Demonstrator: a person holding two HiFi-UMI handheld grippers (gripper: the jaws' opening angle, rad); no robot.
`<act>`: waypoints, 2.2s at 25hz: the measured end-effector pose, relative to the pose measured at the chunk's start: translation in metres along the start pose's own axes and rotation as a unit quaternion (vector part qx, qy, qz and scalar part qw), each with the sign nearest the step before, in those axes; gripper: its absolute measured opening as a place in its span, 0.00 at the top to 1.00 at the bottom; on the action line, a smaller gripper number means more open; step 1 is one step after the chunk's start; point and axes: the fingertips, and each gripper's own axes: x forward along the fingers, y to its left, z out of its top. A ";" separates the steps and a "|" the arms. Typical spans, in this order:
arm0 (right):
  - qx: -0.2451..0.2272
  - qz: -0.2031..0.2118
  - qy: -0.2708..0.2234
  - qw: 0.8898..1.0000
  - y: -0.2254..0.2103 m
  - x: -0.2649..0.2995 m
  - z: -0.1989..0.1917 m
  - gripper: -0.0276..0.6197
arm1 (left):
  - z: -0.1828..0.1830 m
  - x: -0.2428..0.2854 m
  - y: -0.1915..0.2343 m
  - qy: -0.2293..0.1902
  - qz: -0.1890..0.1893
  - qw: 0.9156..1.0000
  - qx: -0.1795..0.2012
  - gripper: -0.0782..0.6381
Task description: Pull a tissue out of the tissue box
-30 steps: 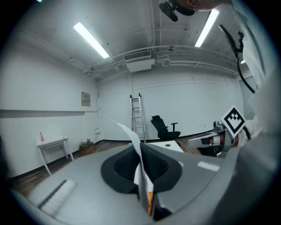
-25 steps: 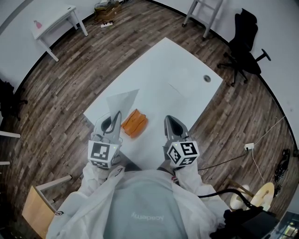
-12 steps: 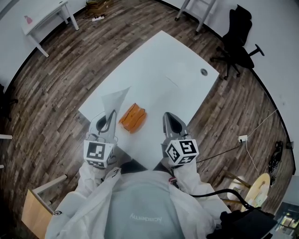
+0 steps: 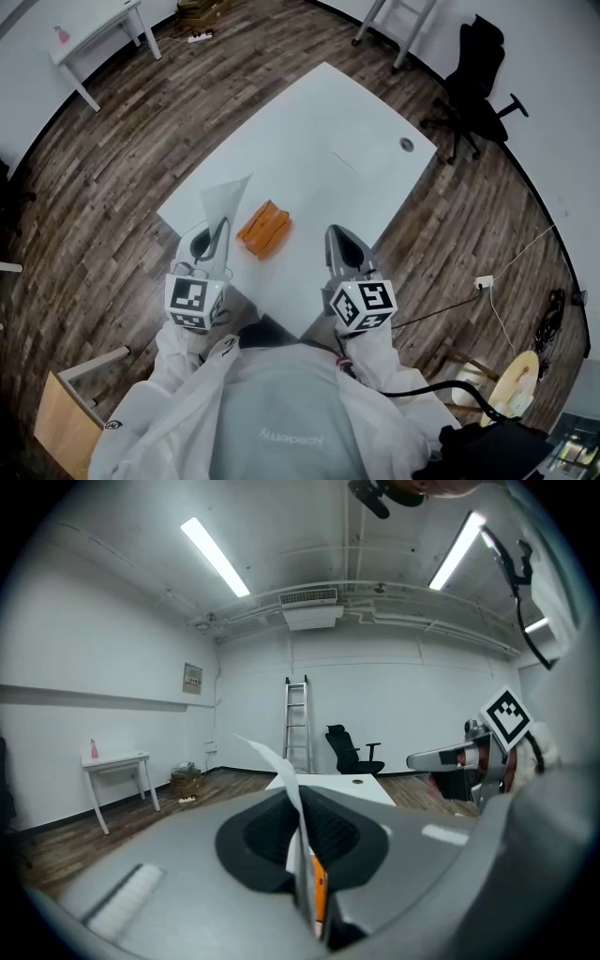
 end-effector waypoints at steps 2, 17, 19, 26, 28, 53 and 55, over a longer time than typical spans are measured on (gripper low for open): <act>0.000 0.007 -0.002 1.000 0.002 -0.007 -0.001 0.95 | -0.001 -0.007 -0.004 0.000 0.008 1.000 0.002 0.89; 0.003 0.040 -0.018 0.999 0.002 -0.090 -0.015 0.95 | 0.000 -0.074 -0.061 -0.004 0.056 0.998 0.017 0.89; 0.002 0.041 -0.025 0.999 0.000 -0.106 -0.015 0.95 | 0.002 -0.084 -0.075 -0.008 0.059 0.998 0.022 0.89; 0.005 0.046 -0.036 0.998 -0.002 -0.134 -0.015 0.95 | 0.011 -0.103 -0.097 -0.017 0.067 0.997 0.035 0.89; 0.005 0.049 -0.039 0.998 -0.001 -0.140 -0.015 0.95 | 0.014 -0.110 -0.101 -0.020 0.070 0.997 0.038 0.89; 0.003 0.060 -0.033 0.998 0.031 -0.178 -0.037 0.96 | 0.006 -0.154 -0.125 -0.018 0.061 0.997 0.045 0.89; 0.001 0.059 -0.034 0.998 0.037 -0.176 -0.036 0.96 | 0.006 -0.153 -0.123 -0.018 0.055 0.997 0.045 0.89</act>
